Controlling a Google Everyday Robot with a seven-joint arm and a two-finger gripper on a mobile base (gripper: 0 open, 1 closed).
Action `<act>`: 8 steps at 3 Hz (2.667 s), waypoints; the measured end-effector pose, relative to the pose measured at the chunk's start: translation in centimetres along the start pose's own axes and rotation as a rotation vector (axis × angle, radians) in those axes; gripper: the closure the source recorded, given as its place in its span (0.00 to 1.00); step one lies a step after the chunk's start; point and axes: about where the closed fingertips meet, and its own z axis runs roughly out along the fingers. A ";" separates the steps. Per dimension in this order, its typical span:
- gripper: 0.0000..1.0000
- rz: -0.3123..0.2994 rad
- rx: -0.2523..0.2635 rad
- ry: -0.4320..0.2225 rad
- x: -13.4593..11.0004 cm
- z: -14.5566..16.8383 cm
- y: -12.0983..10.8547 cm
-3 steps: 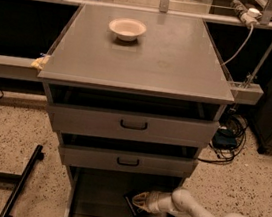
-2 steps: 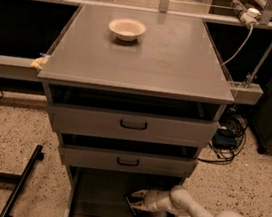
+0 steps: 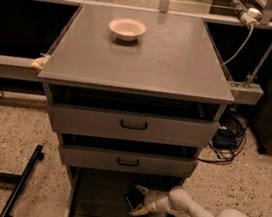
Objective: Pick rxbar chocolate from bottom drawer and place on counter
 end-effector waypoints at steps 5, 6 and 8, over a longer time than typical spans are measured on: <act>0.29 0.164 0.120 0.084 3.5 0.2 0.0; 0.29 0.190 0.123 0.091 4.1 0.8 0.2; 0.29 0.224 0.105 0.087 4.3 2.2 1.0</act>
Offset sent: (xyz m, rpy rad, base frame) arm -0.0022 -0.0245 -0.0060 -0.0817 0.0103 -0.1980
